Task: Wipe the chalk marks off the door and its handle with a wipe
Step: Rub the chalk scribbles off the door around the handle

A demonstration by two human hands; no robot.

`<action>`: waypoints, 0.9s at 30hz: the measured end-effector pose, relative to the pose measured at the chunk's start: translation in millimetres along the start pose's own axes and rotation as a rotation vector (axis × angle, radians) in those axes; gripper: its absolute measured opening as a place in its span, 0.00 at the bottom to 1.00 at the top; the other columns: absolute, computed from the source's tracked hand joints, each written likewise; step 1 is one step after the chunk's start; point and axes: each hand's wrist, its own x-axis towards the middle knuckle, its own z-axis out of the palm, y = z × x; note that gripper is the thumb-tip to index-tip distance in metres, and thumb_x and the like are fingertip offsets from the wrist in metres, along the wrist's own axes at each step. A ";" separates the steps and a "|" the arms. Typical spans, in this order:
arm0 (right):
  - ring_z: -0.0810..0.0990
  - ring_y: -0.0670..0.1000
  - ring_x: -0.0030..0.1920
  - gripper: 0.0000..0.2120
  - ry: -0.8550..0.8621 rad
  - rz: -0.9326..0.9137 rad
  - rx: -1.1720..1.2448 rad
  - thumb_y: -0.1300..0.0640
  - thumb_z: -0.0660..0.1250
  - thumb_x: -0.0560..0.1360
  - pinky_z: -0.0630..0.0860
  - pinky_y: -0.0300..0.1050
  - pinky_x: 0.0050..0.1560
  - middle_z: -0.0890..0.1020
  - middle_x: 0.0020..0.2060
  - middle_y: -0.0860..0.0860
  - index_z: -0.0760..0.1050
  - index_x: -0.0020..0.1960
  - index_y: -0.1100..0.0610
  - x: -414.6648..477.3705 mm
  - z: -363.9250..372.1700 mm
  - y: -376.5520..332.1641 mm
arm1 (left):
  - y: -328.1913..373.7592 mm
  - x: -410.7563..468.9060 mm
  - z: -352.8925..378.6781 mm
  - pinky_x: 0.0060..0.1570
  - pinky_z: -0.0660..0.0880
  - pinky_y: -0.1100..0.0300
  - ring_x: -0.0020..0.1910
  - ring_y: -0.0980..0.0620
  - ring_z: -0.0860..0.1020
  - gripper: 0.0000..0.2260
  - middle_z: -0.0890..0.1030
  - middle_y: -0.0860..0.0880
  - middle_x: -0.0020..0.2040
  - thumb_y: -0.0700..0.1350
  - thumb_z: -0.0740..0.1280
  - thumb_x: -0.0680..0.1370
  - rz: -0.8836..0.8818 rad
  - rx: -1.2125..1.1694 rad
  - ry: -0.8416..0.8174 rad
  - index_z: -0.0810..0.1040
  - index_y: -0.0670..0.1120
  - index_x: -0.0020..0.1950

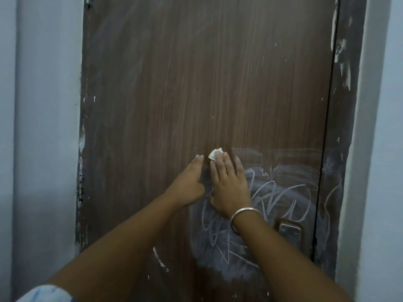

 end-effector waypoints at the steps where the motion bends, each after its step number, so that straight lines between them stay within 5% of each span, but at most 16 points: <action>1: 0.40 0.57 0.75 0.39 0.008 -0.008 -0.021 0.41 0.56 0.75 0.27 0.59 0.67 0.41 0.76 0.58 0.43 0.76 0.60 3.0 -2.6 6.4 | 4.4 0.8 1.7 0.68 0.47 0.66 0.76 0.53 0.47 0.35 0.48 0.45 0.78 0.31 0.59 0.73 0.013 0.020 -0.013 0.47 0.43 0.76; 6: 0.41 0.60 0.75 0.40 0.059 0.220 0.059 0.41 0.58 0.74 0.27 0.59 0.68 0.44 0.75 0.62 0.45 0.76 0.62 -8.1 -9.1 23.5 | 23.4 3.4 11.7 0.70 0.44 0.64 0.76 0.52 0.43 0.34 0.43 0.44 0.77 0.33 0.59 0.75 0.095 0.138 -0.108 0.43 0.41 0.76; 12: 0.39 0.56 0.75 0.39 0.029 0.056 -0.012 0.39 0.52 0.76 0.26 0.60 0.67 0.40 0.76 0.57 0.41 0.76 0.60 -17.7 -3.0 26.5 | 37.5 8.5 16.4 0.74 0.46 0.57 0.76 0.51 0.43 0.35 0.43 0.43 0.77 0.35 0.60 0.76 0.068 0.167 -0.117 0.42 0.41 0.76; 18: 0.44 0.59 0.76 0.44 0.104 0.338 0.072 0.37 0.60 0.71 0.30 0.61 0.69 0.46 0.76 0.60 0.48 0.76 0.62 -25.7 -7.5 44.5 | 34.6 5.9 22.1 0.74 0.46 0.54 0.76 0.49 0.41 0.34 0.39 0.46 0.77 0.35 0.59 0.77 0.029 0.189 -0.176 0.40 0.43 0.76; 24: 0.42 0.57 0.76 0.44 0.047 0.168 0.019 0.37 0.59 0.72 0.31 0.60 0.69 0.43 0.76 0.58 0.45 0.76 0.60 -28.5 -5.3 49.6 | 42.5 7.9 25.5 0.74 0.50 0.49 0.76 0.47 0.42 0.36 0.40 0.47 0.77 0.33 0.60 0.75 0.063 0.156 -0.149 0.42 0.45 0.76; 27: 0.44 0.58 0.76 0.42 0.103 0.307 0.010 0.37 0.58 0.72 0.30 0.62 0.68 0.45 0.76 0.59 0.48 0.76 0.61 -32.7 -8.8 67.9 | 48.3 10.0 29.4 0.74 0.49 0.50 0.76 0.47 0.41 0.36 0.39 0.47 0.77 0.32 0.59 0.75 0.086 0.167 -0.168 0.41 0.45 0.76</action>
